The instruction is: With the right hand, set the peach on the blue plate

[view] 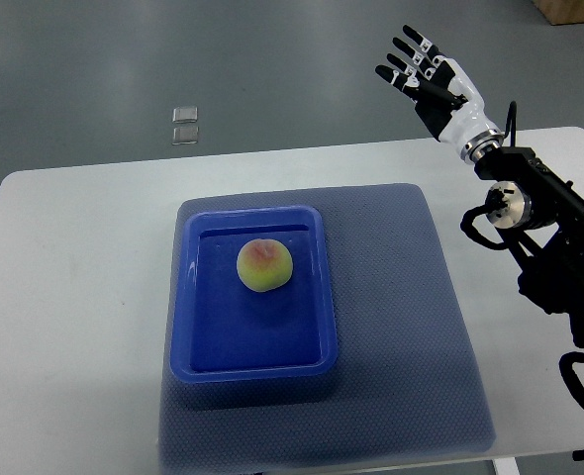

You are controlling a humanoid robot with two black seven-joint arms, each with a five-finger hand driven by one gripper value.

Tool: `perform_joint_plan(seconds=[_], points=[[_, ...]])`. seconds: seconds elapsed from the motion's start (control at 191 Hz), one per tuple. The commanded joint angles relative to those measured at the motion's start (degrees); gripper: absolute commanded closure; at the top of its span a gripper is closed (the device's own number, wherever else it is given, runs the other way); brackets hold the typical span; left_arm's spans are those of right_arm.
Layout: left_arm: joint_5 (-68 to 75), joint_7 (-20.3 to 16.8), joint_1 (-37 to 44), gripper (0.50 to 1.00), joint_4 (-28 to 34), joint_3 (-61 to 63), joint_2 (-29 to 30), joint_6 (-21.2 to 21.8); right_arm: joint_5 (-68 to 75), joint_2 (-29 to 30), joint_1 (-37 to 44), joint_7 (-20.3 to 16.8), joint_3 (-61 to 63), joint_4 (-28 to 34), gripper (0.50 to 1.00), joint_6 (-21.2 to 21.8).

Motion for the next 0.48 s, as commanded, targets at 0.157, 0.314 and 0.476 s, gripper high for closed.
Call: perform_joint_plan(seconds=[0.157,0.314,0.476], points=[[-0.01,1.26,-0.01,0.500,0.01,-0.01,0.00,0.00,20.11,1.03,-6.18,2.69,1.38,-0.51,0.570,4.20],[-0.01,1.35,-0.01,0.500,-0.08,-0.01,0.00,0.00,19.93,1.03,-8.20,3.22,1.11,-0.60,0.570,8.69],[-0.01,1.35,-0.01,0.500,-0.08,-0.10,0.00,0.00,19.49,1.03,-8.29,3.22,1.02,-0.86,0.570,8.25]])
